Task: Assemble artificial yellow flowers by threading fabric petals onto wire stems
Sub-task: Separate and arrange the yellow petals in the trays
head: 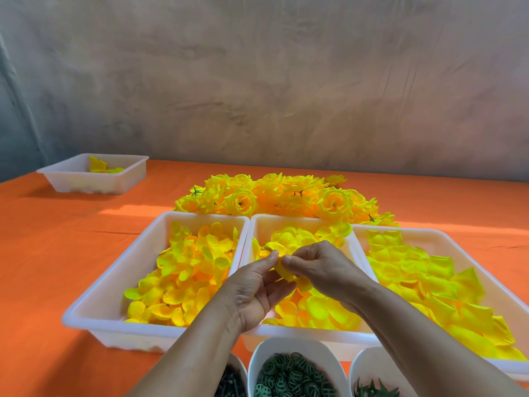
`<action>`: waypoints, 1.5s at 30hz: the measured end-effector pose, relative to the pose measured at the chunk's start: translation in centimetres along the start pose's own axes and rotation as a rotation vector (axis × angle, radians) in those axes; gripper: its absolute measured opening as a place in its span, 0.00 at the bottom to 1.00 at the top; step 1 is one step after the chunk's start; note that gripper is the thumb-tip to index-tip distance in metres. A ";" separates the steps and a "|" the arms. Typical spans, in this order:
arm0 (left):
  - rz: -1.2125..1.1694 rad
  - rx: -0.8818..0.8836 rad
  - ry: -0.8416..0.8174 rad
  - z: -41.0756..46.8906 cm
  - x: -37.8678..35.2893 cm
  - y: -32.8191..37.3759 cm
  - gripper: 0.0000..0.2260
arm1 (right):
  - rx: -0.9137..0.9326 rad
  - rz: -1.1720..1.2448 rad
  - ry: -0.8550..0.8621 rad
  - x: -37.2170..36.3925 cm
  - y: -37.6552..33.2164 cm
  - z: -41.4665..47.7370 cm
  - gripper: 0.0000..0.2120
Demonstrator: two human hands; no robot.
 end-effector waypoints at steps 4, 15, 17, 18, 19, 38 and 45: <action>0.018 -0.004 0.001 0.2 0.2 0.0 0.11 | -0.027 0.060 -0.050 0.2 0.3 0.1 0.16; 0.036 -0.013 -0.005 0.9 0.6 0.0 0.13 | -0.007 0.091 -0.138 0.8 0.3 0.5 0.15; 0.058 -0.008 -0.002 1.0 0.6 0.0 0.12 | -0.002 0.097 -0.156 0.9 0.4 0.5 0.14; 0.072 -0.005 0.000 1.0 0.7 -0.1 0.11 | -0.005 0.106 -0.164 1.0 0.5 0.5 0.14; 0.084 -0.002 0.005 1.1 0.7 -0.1 0.11 | -0.007 0.119 -0.171 1.1 0.6 0.5 0.13; -0.036 0.014 0.024 1.0 0.7 0.1 0.11 | 0.255 -0.496 -0.009 0.9 0.6 -0.9 0.19; -0.060 0.052 -0.001 1.2 1.0 0.0 0.23 | 0.200 -0.292 0.258 1.0 0.9 -1.0 0.13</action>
Point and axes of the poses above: each hand's wrist, its own z-axis towards the middle knuckle, its own x-axis out of the back of the hand, y = z × x, the point moved 4 cm from there along z, towards the middle knuckle, and after that the axes turned 9 degrees about -z, right-handed, at the moved point
